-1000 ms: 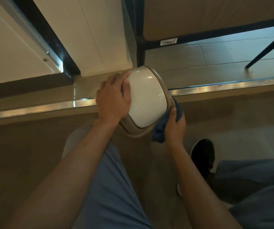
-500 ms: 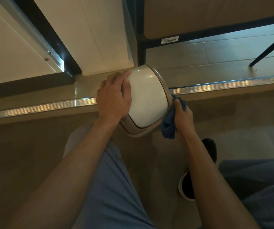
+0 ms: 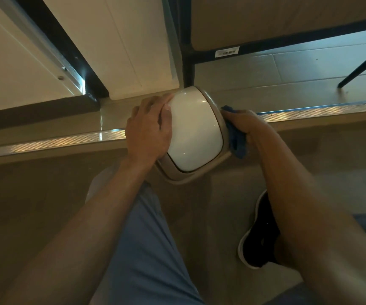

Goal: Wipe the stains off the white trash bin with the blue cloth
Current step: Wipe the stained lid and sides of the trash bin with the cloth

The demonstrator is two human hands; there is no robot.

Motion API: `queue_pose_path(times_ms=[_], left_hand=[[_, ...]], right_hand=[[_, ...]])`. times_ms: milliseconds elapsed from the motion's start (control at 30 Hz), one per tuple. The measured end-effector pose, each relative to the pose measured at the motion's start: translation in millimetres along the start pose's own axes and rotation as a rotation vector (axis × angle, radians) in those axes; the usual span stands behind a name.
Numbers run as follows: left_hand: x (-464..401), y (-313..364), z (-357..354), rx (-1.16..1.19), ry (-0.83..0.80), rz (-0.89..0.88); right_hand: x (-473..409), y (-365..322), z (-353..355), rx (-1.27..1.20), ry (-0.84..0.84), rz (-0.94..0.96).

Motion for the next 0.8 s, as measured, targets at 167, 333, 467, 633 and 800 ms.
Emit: queue_pose_path(times_ms=[167, 333, 467, 633, 800], left_hand=[[1, 3, -1, 0.009, 0.008, 0.013], [1, 1, 2, 0.028, 0.003, -0.023], [-1, 4, 3, 0.044, -0.007, -0.069], [-1, -1, 2, 0.041, -0.025, -0.055], [0, 3, 3, 0.058, -0.013, -0.069]], right_hand=[[-11, 0, -4, -0.033, -0.005, -0.038], [-12, 26, -6, -0.12, -0.032, -0.016], [-23, 0, -6, -0.026, -0.019, -0.003], [-29, -46, -22, 0.006, -0.026, 0.019], [-27, -6, -16, -0.216, -0.143, -0.077]])
Point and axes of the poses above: each hand's wrist, its own x-axis away from the middle knuckle, its own z-axis out of the back of the hand, y = z × x, the point moved 4 cm from there along -x, towards the middle knuckle, and after that the axes turned 10 degrees about -z, right-handed, at the moved point
